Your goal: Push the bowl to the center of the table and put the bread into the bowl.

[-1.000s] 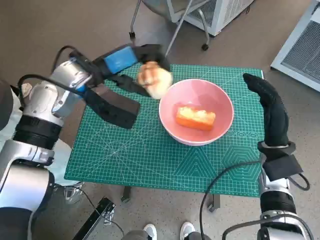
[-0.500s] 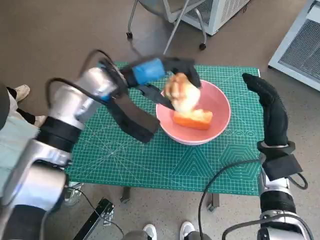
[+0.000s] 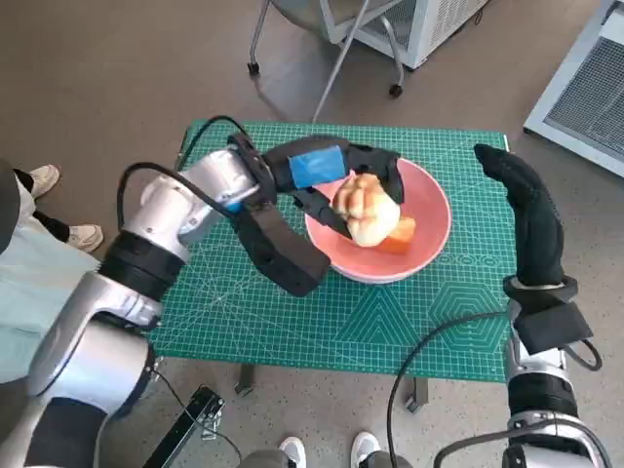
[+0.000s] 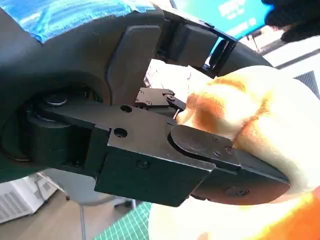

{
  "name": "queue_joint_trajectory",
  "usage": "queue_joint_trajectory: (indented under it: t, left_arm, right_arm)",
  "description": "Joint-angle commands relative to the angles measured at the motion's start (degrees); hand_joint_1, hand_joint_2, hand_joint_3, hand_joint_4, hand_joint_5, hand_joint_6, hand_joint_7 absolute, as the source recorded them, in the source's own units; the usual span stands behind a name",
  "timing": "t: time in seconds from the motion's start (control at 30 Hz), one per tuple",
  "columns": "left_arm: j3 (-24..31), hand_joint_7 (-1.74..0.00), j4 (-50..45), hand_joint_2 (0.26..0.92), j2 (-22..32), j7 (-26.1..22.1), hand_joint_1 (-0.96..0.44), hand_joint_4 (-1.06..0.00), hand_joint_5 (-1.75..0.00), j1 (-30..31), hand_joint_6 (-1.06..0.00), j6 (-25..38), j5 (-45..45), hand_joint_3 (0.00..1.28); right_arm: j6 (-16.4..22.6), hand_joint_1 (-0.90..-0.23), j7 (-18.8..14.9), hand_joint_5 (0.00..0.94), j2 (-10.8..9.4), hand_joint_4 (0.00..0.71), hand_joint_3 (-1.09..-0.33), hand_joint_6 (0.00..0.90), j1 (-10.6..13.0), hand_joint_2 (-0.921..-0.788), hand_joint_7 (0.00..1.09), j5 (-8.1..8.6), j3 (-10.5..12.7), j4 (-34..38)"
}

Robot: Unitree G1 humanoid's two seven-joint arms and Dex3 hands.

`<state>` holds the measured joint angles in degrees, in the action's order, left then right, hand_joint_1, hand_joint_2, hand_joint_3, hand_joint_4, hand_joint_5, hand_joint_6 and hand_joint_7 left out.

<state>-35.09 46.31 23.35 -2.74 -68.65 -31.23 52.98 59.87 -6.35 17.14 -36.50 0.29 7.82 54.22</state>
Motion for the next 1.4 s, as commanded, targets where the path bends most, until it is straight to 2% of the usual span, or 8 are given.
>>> queue_joint_trajectory:
  t: [0.03, 0.2, 0.37, 0.57, 0.7, 0.93, 1.17, 1.4]
  left_arm:
    - [0.97, -0.59, -0.54, 0.909, -1.0, -4.37, 0.02, -0.35, -0.42, 0.42, -0.37, 1.63, -2.7, 0.09]
    - [2.58, -0.44, -1.31, 0.877, -1.44, -9.31, -0.06, -0.2, -0.13, 1.04, -0.25, 3.77, -6.03, 0.02]
    - [3.02, -0.43, -2.67, 0.87, -1.38, -11.56, -0.1, -0.13, -0.05, 1.46, -0.19, 5.89, -6.96, 0.01]
    - [1.83, -0.53, -3.56, 0.872, -0.92, -10.06, -0.12, -0.07, -0.01, 1.3, -0.04, 7.04, -4.6, 0.0]
    - [2.17, -0.53, -4.05, 0.873, -0.62, -9.41, -0.11, -0.05, 0.0, 1.68, -0.01, 7.37, -4.55, 0.0]
    - [3.09, -0.52, -4.15, 0.875, 0.29, -8.63, -0.07, -0.04, 0.0, 2.48, 0.0, 6.93, -5.51, 0.0]
    - [6.0, -0.42, -4.92, 0.872, 1.55, -9.97, -0.01, -0.08, -0.01, 4.81, -0.08, 5.74, -9.99, 0.0]
    - [15.12, -0.33, -6.98, 0.867, 2.74, -13.5, 0.03, -0.16, -0.02, 9.54, -0.23, 3.02, -23.8, 0.0]
  right_arm:
    - [-0.46, -0.572, 0.48, 0.006, -0.17, 0.323, -0.836, 0.029, 1.8, -0.921, 0.8, -0.15, 0.3, 0.26]
    - [-0.35, -0.57, 0.87, 0.005, -0.21, 0.322, -0.836, 0.031, 1.98, -0.921, 0.8, -0.48, 0.33, 0.05]
    - [-0.32, -0.572, 1.24, 0.005, -0.13, 0.322, -0.836, 0.032, 1.95, -0.921, 0.79, -0.9, 0.35, 0.14]
    - [-0.37, -0.569, 1.5, 0.005, -0.19, 0.322, -0.836, 0.034, 1.81, -0.921, 0.79, -1.0, 0.27, 0.3]
    - [-0.64, -0.566, 1.55, 0.004, -0.35, 0.323, -0.837, 0.035, 1.65, -0.921, 0.79, -0.94, 0.22, 0.24]
    - [-1.01, -0.567, 1.72, 0.004, -0.56, 0.323, -0.837, 0.036, 1.42, -0.921, 0.79, -0.94, 0.08, -0.18]
    - [-1.14, -0.562, 2.22, 0.004, -0.97, 0.323, -0.839, 0.034, 1.48, -0.921, 0.79, -1.33, -0.11, -0.71]
    - [-1.94, -0.57, 1.98, 0.004, -1.2, 0.324, -0.837, 0.024, 1.59, -0.921, 0.78, -0.83, -0.31, -2.34]
